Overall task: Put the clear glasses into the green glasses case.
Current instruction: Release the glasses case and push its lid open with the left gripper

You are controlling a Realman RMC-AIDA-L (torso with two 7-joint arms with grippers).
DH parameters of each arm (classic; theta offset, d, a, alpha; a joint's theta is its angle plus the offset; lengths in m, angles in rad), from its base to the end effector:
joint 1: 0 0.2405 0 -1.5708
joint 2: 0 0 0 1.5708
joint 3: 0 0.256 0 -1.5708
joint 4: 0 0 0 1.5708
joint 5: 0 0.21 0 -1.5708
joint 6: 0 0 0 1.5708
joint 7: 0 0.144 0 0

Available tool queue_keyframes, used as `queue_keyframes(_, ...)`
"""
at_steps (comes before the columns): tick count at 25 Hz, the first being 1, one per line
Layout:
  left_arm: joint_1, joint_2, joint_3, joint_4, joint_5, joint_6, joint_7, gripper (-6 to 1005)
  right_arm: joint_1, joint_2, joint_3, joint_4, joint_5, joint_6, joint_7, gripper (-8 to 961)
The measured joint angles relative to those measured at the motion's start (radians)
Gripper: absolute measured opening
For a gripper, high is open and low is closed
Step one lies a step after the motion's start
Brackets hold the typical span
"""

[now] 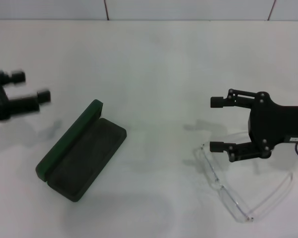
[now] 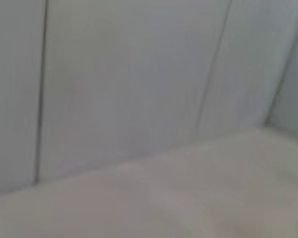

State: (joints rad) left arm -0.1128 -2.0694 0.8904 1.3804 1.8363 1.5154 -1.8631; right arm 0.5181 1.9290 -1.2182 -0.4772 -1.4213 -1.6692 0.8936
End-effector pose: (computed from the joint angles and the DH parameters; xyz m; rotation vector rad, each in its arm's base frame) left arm -0.2744 0.2808 0.1002 -2.4230 -0.7893 -0.5196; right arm 0.2380 0.3096 0.0039 -2.8187 -0.0782 0.9540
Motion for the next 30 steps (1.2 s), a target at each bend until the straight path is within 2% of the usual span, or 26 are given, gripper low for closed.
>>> queue_keyframes(1, -0.001, -0.02, 0.002, 0.023, 0.061, 0.004, -0.016, 882, 0.0, 0.002, 0.0, 0.0, 0.0, 0.005, 0.0, 873)
queue_keyframes(2, -0.001, -0.022, 0.012, 0.022, 0.087, 0.005, -0.025, 881, 0.002, 0.004, 0.0, 0.0, 0.0, 0.012, 0.0, 873)
queue_keyframes(9, -0.073, -0.019, 0.041, -0.143, 0.168, 0.005, -0.079, 879, 0.007, 0.014, 0.0, 0.0, -0.003, 0.05, 0.0, 873)
queue_keyframes(23, -0.137, -0.017, 0.061, -0.217, 0.258, -0.002, -0.08, 875, 0.025, 0.03, 0.001, 0.0, -0.013, 0.059, 0.0, 872)
queue_keyframes(28, -0.154, -0.013, 0.055, -0.228, 0.264, -0.003, -0.099, 773, 0.026, 0.03, 0.0, -0.001, -0.013, 0.06, 0.001, 873)
queue_keyframes(30, -0.167, -0.01, 0.058, -0.238, 0.281, -0.001, -0.118, 694, 0.026, 0.03, 0.0, -0.001, -0.013, 0.06, 0.001, 872)
